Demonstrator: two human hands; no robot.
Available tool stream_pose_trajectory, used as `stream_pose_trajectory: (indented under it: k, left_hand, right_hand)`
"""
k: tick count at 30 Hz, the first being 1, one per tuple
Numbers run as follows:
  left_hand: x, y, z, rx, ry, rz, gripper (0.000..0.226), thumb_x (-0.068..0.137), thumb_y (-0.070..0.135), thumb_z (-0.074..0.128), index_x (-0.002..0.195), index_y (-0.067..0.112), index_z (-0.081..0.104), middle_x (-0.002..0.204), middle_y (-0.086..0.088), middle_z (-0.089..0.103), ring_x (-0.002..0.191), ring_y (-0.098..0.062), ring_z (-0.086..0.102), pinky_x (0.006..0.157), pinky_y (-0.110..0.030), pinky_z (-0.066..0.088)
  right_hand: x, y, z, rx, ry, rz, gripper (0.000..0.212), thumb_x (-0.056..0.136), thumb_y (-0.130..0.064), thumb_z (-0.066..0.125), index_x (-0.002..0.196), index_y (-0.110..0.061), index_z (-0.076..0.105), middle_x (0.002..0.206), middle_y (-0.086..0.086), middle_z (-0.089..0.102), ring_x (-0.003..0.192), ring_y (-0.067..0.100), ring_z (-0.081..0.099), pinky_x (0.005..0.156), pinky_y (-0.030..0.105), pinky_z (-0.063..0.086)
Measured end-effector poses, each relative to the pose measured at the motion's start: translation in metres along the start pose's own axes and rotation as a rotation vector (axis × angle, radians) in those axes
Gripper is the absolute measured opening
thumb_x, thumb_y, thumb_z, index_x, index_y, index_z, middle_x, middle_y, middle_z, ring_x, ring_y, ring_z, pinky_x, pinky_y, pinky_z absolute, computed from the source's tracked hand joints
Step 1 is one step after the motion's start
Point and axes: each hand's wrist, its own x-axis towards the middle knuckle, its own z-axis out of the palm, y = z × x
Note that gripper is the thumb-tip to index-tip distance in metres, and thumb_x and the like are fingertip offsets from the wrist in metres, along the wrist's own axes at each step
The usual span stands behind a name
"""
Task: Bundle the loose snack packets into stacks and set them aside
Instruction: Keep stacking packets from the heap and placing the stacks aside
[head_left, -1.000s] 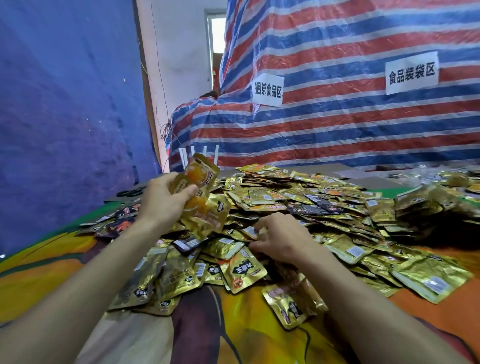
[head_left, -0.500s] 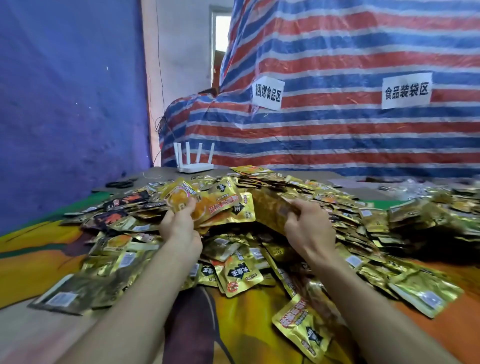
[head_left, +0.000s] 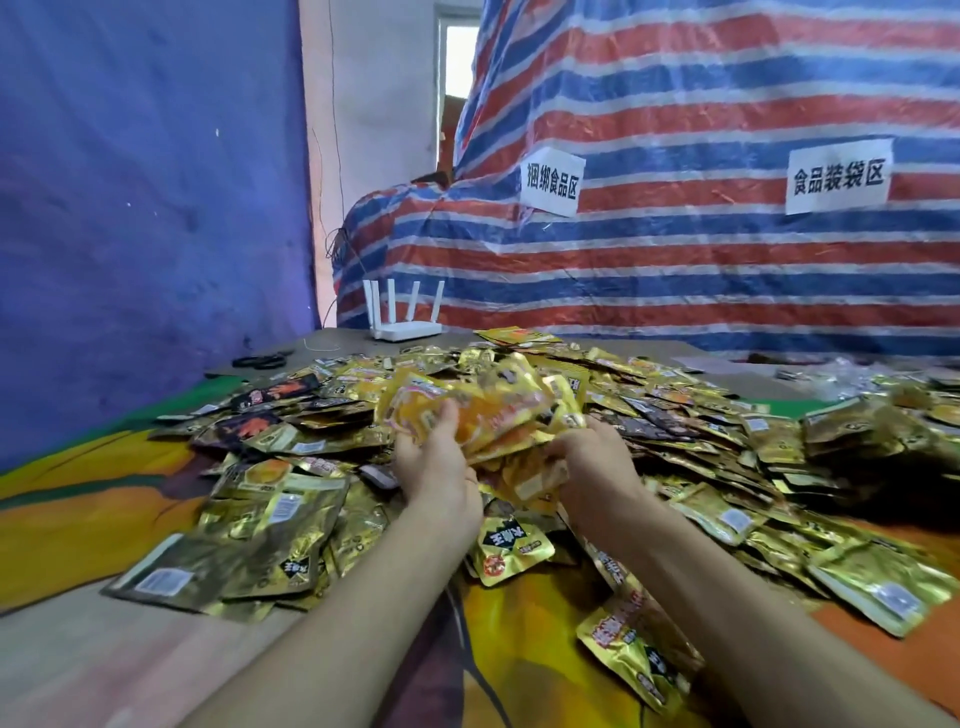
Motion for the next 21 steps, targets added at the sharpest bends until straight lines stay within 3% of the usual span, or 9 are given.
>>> stream_pose_trajectory:
  k: [2,4,6,8,11,14,17,19,21]
  left_hand:
    - [-0.001,-0.009,-0.001,0.258,-0.013,0.161,0.040,0.089,0.017,0.075,0.125,0.014,0.058,0.112,-0.006,0.070,0.095,-0.022,0.071,0.088,-0.047,0.059]
    - [-0.005,-0.010,-0.002,0.490,-0.033,0.279,0.046,0.084,0.022,0.080,0.123,0.014,0.056,0.114,-0.005,0.068,0.101,-0.024,0.068,0.093,-0.051,0.056]
    - [-0.006,-0.009,-0.004,0.607,-0.108,0.304,0.067,0.080,0.021,0.084,0.134,0.013,0.045,0.121,-0.006,0.064,0.109,-0.025,0.065,0.097,-0.049,0.054]
    - [-0.007,-0.011,-0.005,0.728,-0.247,0.311,0.073,0.076,0.018,0.086,0.133,0.017,0.040,0.120,-0.002,0.063,0.106,-0.020,0.065,0.096,-0.045,0.054]
    - [-0.011,-0.020,-0.004,1.003,-0.457,0.304,0.057,0.076,0.020,0.078,0.125,0.024,0.048,0.108,0.006,0.067,0.099,-0.014,0.067,0.089,-0.039,0.057]
    - [-0.012,-0.028,-0.003,1.248,-0.445,0.345,0.049,0.086,0.036,0.073,0.125,0.024,0.046,0.118,0.004,0.049,0.116,-0.018,0.051,0.095,-0.033,0.046]
    - [-0.010,-0.026,-0.003,1.180,-0.451,0.325,0.065,0.089,0.036,0.069,0.144,0.026,0.035,0.131,-0.001,0.047,0.121,-0.021,0.051,0.102,-0.038,0.046]
    - [-0.012,-0.025,-0.004,1.066,-0.526,0.319,0.083,0.089,0.022,0.071,0.151,0.037,0.018,0.124,0.002,0.061,0.109,-0.019,0.062,0.093,-0.040,0.055]
    - [-0.012,-0.024,-0.006,0.944,-0.573,0.342,0.100,0.086,0.006,0.073,0.152,0.044,0.007,0.118,0.010,0.064,0.099,-0.007,0.067,0.081,-0.029,0.059]
  right_hand:
    - [-0.002,0.001,0.003,0.052,0.057,0.003,0.030,0.089,0.013,0.039,0.102,-0.004,0.059,0.095,0.016,0.071,0.080,0.030,0.071,0.072,0.048,0.063]
    - [-0.001,0.001,0.001,0.078,0.144,-0.005,0.041,0.088,0.011,0.033,0.115,-0.003,0.060,0.105,0.019,0.069,0.091,0.037,0.069,0.073,0.051,0.061]
    - [-0.001,0.000,-0.005,0.107,0.229,-0.025,0.040,0.089,0.007,0.032,0.114,-0.008,0.060,0.095,0.014,0.068,0.083,0.034,0.067,0.055,0.038,0.058]
    - [-0.005,-0.005,-0.010,0.149,0.259,-0.085,0.034,0.090,0.005,0.036,0.102,-0.018,0.058,0.090,0.008,0.066,0.076,0.024,0.065,0.046,0.026,0.051]
    - [-0.012,-0.006,-0.010,0.159,0.170,-0.217,0.035,0.086,0.007,0.044,0.100,-0.019,0.063,0.086,0.010,0.072,0.069,0.022,0.072,0.045,0.029,0.054]
    - [-0.015,-0.001,-0.006,0.136,0.065,-0.298,0.036,0.092,0.003,0.039,0.103,-0.020,0.065,0.089,0.009,0.075,0.075,0.022,0.075,0.054,0.030,0.058]
    - [-0.016,0.003,-0.002,0.187,-0.006,-0.313,0.026,0.099,-0.006,0.037,0.109,-0.013,0.059,0.089,0.009,0.072,0.072,0.016,0.073,0.053,0.025,0.056]
    - [-0.016,0.007,-0.001,0.200,-0.052,-0.344,0.020,0.098,-0.020,0.048,0.111,-0.012,0.060,0.090,0.006,0.074,0.077,0.013,0.074,0.059,0.025,0.058]
    - [-0.014,0.010,0.000,0.170,-0.093,-0.371,0.025,0.095,-0.029,0.058,0.116,-0.015,0.061,0.100,0.006,0.075,0.088,0.016,0.075,0.068,0.028,0.060]
